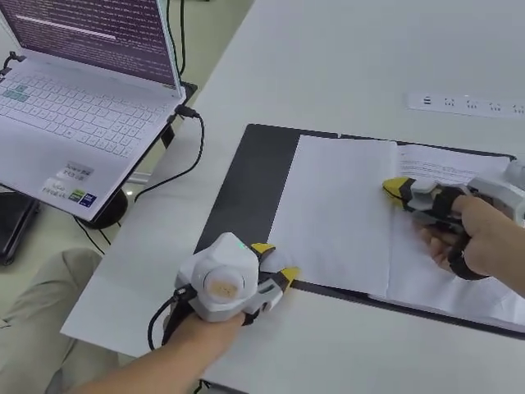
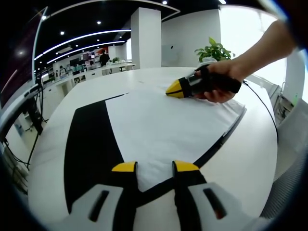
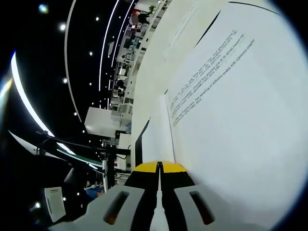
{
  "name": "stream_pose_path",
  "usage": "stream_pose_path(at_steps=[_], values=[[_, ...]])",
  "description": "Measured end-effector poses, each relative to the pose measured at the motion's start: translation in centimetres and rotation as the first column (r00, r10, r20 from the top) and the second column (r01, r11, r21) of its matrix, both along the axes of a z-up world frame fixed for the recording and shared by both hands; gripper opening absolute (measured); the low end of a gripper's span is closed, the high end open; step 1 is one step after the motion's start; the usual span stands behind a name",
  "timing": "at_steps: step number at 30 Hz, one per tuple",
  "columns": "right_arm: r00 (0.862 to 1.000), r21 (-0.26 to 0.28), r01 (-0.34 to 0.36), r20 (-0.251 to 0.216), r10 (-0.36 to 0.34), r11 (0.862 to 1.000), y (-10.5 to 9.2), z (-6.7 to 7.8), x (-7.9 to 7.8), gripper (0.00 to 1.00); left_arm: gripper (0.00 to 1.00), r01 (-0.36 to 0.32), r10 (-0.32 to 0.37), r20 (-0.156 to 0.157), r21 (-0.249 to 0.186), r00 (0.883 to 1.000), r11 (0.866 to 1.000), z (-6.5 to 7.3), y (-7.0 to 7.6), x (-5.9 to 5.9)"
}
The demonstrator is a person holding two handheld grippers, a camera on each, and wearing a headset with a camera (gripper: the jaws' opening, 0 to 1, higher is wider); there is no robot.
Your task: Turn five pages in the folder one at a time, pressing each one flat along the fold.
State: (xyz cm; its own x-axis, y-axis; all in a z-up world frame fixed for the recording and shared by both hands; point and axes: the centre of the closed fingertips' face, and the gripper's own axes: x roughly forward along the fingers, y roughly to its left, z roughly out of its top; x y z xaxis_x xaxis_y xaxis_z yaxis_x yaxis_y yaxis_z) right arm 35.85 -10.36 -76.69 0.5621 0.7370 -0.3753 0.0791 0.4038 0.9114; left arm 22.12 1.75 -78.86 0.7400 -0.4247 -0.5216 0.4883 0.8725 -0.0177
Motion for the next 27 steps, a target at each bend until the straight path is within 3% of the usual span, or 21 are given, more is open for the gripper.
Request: stream_pose_path(at_steps=[5, 8, 27], values=[[1.0, 0.022, -0.013, -0.015, 0.013, 1.0, -0.1, 0.0, -1.0, 0.0, 0.28, 0.002, -0.002, 0.0, -0.001, 1.0, 1.0, -0.1, 0.1, 0.0], [0.996, 0.019, -0.081, -0.025, 0.081, 0.997, 0.4, -0.1, -2.5, 0.0, 0.28, 0.003, -0.003, 0.002, 0.0, 1.0, 1.0, -0.1, 0.2, 0.0], [0.988, 0.04, -0.147, -0.047, 0.149, 0.988, 1.0, -0.1, -6.7, 0.0, 0.28, 0.013, -0.013, 0.003, 0.0, 1.0, 1.0, 0.0, 0.3, -0.1]])
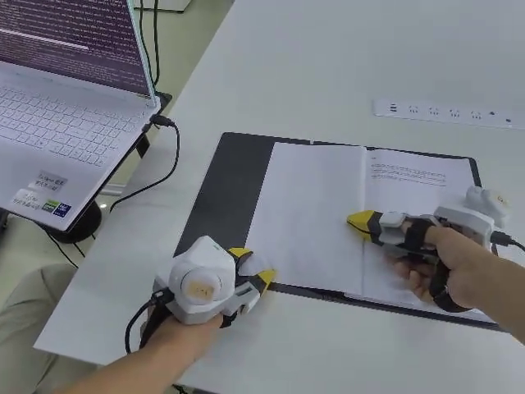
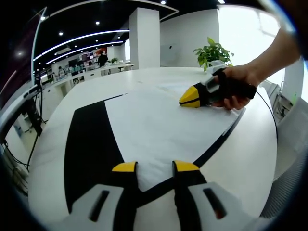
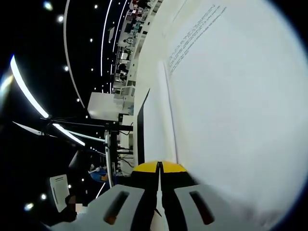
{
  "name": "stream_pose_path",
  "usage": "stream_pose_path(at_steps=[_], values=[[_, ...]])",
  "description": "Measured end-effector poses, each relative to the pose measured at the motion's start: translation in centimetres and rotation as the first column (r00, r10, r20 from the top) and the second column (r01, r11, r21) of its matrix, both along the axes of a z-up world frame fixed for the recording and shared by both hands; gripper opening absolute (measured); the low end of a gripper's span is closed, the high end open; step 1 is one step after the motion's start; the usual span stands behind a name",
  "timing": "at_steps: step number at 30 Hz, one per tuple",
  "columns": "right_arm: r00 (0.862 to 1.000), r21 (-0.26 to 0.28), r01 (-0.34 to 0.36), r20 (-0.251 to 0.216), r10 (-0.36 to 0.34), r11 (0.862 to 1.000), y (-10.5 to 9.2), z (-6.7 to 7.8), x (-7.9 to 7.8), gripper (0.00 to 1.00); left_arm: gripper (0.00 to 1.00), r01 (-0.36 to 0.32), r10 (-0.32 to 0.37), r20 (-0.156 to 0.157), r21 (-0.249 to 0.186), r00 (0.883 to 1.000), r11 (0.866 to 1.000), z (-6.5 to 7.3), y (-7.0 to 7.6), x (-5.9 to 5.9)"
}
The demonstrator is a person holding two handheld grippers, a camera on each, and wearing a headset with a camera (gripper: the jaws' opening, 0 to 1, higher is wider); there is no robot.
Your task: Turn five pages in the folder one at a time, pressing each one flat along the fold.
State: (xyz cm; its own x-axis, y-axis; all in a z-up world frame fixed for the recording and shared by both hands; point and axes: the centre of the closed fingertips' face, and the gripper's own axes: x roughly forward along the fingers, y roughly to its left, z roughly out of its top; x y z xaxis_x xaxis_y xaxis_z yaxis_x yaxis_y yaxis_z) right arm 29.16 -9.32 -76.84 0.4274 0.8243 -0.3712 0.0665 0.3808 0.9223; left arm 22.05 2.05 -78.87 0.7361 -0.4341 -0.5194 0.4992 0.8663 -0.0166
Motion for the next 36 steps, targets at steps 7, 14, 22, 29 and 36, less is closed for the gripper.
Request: stream_pose_path(at_steps=[7, 14, 22, 29, 36], values=[[1.0, 0.003, -0.025, -0.009, 0.025, 1.0, 0.0, -0.2, -1.7, 0.0, 0.28, -0.002, 0.002, 0.002, -0.004, 1.0, 1.0, 0.1, 0.0, 0.0], [0.997, 0.012, -0.072, -0.024, 0.072, 0.997, 0.3, -0.4, -4.1, 0.0, 0.28, -0.004, 0.004, 0.005, -0.01, 1.0, 1.0, 0.2, 0.0, 0.0], [0.996, 0.029, -0.083, -0.035, 0.084, 0.996, 0.0, -0.5, -6.4, 0.0, 0.27, -0.007, 0.007, 0.004, -0.016, 1.0, 1.0, 0.2, 0.0, 0.0], [0.995, 0.05, -0.085, -0.042, 0.087, 0.995, -0.5, -1.1, -7.9, 0.0, 0.27, -0.01, 0.01, 0.005, -0.018, 1.0, 1.0, 0.2, -0.1, -0.1], [0.995, 0.072, -0.08, -0.054, 0.084, 0.994, -0.7, -1.3, -9.7, 0.0, 0.27, -0.021, 0.021, 0.002, -0.023, 1.0, 1.0, 0.1, -0.1, -0.1]])
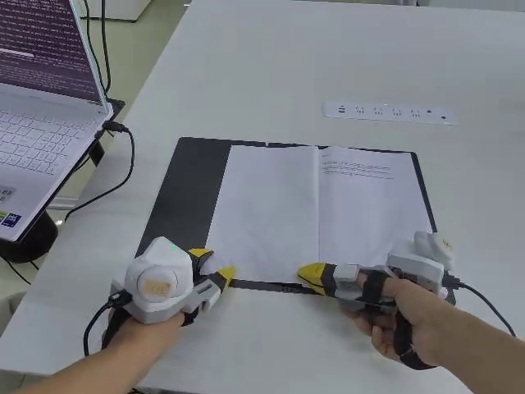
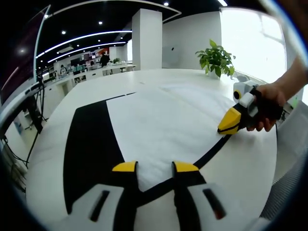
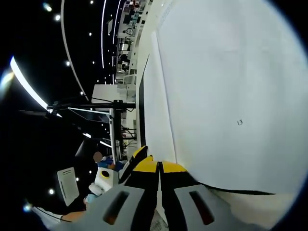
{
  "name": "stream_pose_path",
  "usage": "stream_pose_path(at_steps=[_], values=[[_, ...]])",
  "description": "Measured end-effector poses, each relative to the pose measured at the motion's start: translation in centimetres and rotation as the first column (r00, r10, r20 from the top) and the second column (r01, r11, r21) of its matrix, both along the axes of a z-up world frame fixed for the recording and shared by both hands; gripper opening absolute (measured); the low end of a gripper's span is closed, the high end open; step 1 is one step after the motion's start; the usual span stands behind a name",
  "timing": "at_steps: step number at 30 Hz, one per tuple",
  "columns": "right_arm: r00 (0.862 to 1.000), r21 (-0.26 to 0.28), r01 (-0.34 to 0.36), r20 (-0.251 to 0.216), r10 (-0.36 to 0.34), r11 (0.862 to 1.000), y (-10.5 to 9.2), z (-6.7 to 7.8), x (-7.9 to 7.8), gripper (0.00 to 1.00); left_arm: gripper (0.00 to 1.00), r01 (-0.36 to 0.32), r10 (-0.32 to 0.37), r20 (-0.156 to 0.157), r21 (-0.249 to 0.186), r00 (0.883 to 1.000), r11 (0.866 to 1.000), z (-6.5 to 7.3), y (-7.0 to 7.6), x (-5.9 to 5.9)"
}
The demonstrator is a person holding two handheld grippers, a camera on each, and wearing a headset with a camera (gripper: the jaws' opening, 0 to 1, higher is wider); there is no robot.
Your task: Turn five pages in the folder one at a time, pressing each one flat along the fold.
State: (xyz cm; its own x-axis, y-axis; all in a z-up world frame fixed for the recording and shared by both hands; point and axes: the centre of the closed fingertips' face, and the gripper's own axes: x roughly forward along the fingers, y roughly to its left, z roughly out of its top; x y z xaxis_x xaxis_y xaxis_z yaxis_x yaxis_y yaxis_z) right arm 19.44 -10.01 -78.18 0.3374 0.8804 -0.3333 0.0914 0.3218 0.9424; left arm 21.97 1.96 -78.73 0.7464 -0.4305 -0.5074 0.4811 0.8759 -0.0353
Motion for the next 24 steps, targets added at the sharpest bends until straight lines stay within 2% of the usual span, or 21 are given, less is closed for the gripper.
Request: stream_pose_path(at_steps=[8, 10, 12, 14, 16, 17, 18, 20, 21, 22, 24], values=[[1.0, 0.008, -0.002, -0.004, 0.002, 1.0, 0.1, 0.6, -1.5, 0.0, 0.27, -0.026, 0.025, -0.01, -0.019, 1.0, 0.999, 0.0, 0.1, 0.1], [1.0, 0.015, -0.003, 0.009, 0.002, 1.0, 0.2, 1.2, -2.0, 0.0, 0.29, -0.056, 0.053, -0.031, -0.079, 0.998, 0.995, 0.1, 0.0, 0.2], [1.0, 0.02, 0.005, 0.03, -0.006, 1.0, 0.1, 2.0, -2.2, 0.0, 0.31, -0.058, 0.053, -0.048, -0.099, 0.997, 0.993, 0.3, 0.0, 0.1], [0.997, 0.012, 0.009, 0.071, -0.009, 1.0, -0.2, 3.1, -2.4, 0.0, 0.33, -0.062, 0.055, -0.065, -0.1, 0.996, 0.993, 0.4, -0.1, 0.0], [0.989, -0.055, 0.025, 0.144, -0.017, 0.998, -1.2, 3.8, -2.3, 0.0, 0.35, -0.08, 0.069, -0.102, -0.104, 0.992, 0.991, 0.4, 0.1, -0.3], [0.981, -0.101, 0.037, 0.194, -0.017, 0.994, -2.2, 3.9, -2.0, 0.0, 0.35, -0.077, 0.067, -0.097, -0.102, 0.993, 0.992, 0.8, 0.2, -0.5], [0.977, -0.119, 0.04, 0.212, -0.014, 0.992, -2.5, 3.9, -1.9, 0.0, 0.35, -0.072, 0.063, -0.088, -0.102, 0.994, 0.992, 1.1, 0.3, -0.8], [0.954, -0.194, 0.077, 0.298, -0.016, 0.978, -4.1, 5.0, -1.6, 0.0, 0.37, -0.077, 0.067, -0.082, -0.12, 0.994, 0.99, 2.0, 0.5, -1.1], [0.949, -0.205, 0.091, 0.314, -0.022, 0.975, -4.5, 5.6, -1.7, 0.01, 0.38, -0.079, 0.07, -0.08, -0.125, 0.994, 0.989, 2.4, 0.7, -1.3], [0.937, -0.222, 0.103, 0.348, -0.02, 0.97, -5.1, 6.6, -1.7, 0.03, 0.39, -0.08, 0.07, -0.081, -0.127, 0.994, 0.989, 2.5, 0.7, -1.4], [0.92, -0.252, 0.126, 0.392, -0.018, 0.96, -6.1, 7.5, -1.7, 0.07, 0.4, -0.08, 0.07, -0.08, -0.133, 0.994, 0.988, 3.2, 0.9, -1.9]])
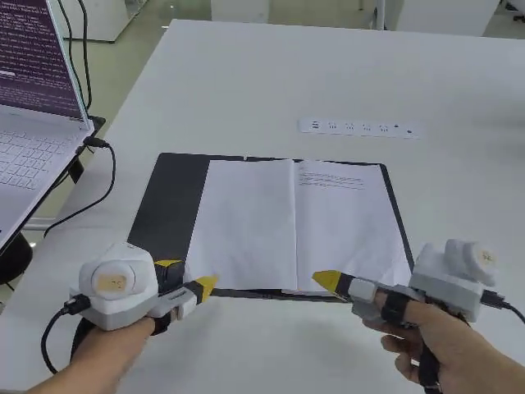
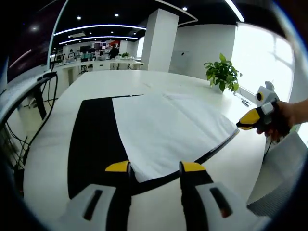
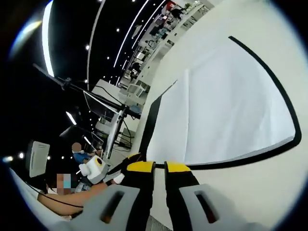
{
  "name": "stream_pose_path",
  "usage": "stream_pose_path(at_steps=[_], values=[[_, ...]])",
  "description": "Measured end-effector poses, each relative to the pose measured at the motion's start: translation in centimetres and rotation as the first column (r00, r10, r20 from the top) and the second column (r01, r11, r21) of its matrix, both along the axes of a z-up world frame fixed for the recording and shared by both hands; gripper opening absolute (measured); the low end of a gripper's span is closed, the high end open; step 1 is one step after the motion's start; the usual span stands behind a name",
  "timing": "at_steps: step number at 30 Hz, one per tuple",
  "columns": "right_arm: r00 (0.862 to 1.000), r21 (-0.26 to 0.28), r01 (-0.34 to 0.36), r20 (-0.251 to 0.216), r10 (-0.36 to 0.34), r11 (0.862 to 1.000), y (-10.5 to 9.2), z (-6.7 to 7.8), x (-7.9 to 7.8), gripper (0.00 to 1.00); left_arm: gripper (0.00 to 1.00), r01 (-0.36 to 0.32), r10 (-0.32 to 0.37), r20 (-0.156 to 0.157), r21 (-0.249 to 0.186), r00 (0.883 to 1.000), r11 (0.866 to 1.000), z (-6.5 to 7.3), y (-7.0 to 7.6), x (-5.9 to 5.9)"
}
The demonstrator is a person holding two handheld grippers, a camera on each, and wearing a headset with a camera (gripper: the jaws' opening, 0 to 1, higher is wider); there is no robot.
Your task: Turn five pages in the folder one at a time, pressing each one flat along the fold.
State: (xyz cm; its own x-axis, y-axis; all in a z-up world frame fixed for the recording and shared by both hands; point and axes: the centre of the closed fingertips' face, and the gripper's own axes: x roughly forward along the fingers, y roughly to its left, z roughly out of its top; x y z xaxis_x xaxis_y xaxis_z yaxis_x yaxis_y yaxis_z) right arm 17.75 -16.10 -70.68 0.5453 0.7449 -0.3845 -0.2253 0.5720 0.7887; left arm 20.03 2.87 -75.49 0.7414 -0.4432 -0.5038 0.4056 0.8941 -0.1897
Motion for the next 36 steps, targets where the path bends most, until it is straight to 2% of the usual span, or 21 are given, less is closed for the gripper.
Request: stream_pose_path(at_steps=[2, 6, 7, 8, 9, 11, 13, 17, 18, 19, 21, 23, 27, 31, 34, 36], values=[[0.999, -0.029, -0.006, 0.034, 0.007, 1.0, -0.4, 1.2, -0.6, 0.1, 0.42, 0.001, -0.001, 0.002, -0.003, 1.0, 1.0, 0.6, 0.2, -0.5], [0.993, -0.117, -0.015, 0.111, 0.028, 0.993, -2.1, 2.1, -1.1, 0.19, 0.48, -0.011, 0.011, -0.015, -0.025, 1.0, 1.0, 2.0, 0.2, -1.6], [0.991, -0.154, -0.022, 0.13, 0.042, 0.988, -2.8, 2.2, -1.4, 0.19, 0.49, -0.008, 0.007, -0.011, -0.037, 1.0, 0.999, 2.6, 0.1, -2.0], [0.99, -0.167, -0.023, 0.136, 0.047, 0.986, -3.0, 2.2, -1.5, 0.19, 0.5, -0.006, 0.005, -0.003, -0.04, 1.0, 0.999, 2.9, 0.0, -2.2], [0.985, -0.22, -0.016, 0.164, 0.053, 0.975, -3.6, 2.3, -1.7, 0.19, 0.5, -0.004, 0.004, 0.004, -0.039, 1.0, 0.999, 3.2, 0.0, -2.4], [0.979, -0.286, 0.003, 0.196, 0.056, 0.958, -4.7, 2.3, -2.1, 0.19, 0.53, -0.004, 0.004, 0.012, -0.043, 1.0, 0.999, 3.9, 0.0, -2.9], [0.974, -0.315, 0.039, 0.225, 0.035, 0.948, -5.8, 2.7, -2.2, 0.24, 0.55, 0.0, 0.001, 0.028, -0.04, 1.0, 0.999, 4.6, -0.1, -3.3], [0.965, -0.365, 0.084, 0.262, 0.016, 0.927, -7.7, 3.0, -2.5, 0.35, 0.59, 0.01, -0.009, 0.04, -0.023, 0.999, 1.0, 5.4, -0.1, -4.1], [0.962, -0.398, 0.093, 0.274, 0.022, 0.913, -8.4, 3.0, -2.6, 0.37, 0.6, 0.009, -0.008, 0.045, -0.023, 0.999, 1.0, 5.6, 0.0, -4.2], [0.958, -0.414, 0.101, 0.285, 0.024, 0.905, -9.1, 2.8, -2.3, 0.4, 0.61, 0.009, -0.008, 0.047, -0.024, 0.999, 1.0, 5.8, 0.1, -4.3], [0.957, -0.411, 0.115, 0.289, 0.009, 0.904, -9.7, 3.0, -2.4, 0.44, 0.64, 0.011, -0.01, 0.045, -0.015, 0.999, 1.0, 6.1, 0.1, -4.7], [0.953, -0.42, 0.129, 0.302, 0.004, 0.898, -10.3, 3.3, -2.5, 0.49, 0.66, 0.004, -0.004, 0.047, -0.013, 0.999, 1.0, 6.5, 0.2, -5.0], [0.948, -0.484, 0.111, 0.313, 0.053, 0.868, -11.1, 2.9, -3.0, 0.58, 0.71, 0.0, 0.001, 0.064, -0.013, 0.998, 1.0, 7.4, 0.3, -5.3], [0.946, -0.49, 0.109, 0.318, 0.061, 0.865, -11.7, 2.7, -3.3, 0.67, 0.74, -0.004, 0.005, 0.082, -0.012, 0.997, 1.0, 8.4, 0.3, -5.5], [0.94, -0.497, 0.116, 0.334, 0.067, 0.86, -11.9, 2.8, -3.5, 0.76, 0.81, -0.01, 0.01, 0.092, -0.001, 0.996, 1.0, 8.6, 0.4, -5.4], [0.937, -0.489, 0.126, 0.344, 0.058, 0.863, -12.0, 2.9, -3.5, 0.82, 0.87, -0.019, 0.018, 0.088, 0.004, 0.996, 1.0, 8.7, 0.5, -5.5]])
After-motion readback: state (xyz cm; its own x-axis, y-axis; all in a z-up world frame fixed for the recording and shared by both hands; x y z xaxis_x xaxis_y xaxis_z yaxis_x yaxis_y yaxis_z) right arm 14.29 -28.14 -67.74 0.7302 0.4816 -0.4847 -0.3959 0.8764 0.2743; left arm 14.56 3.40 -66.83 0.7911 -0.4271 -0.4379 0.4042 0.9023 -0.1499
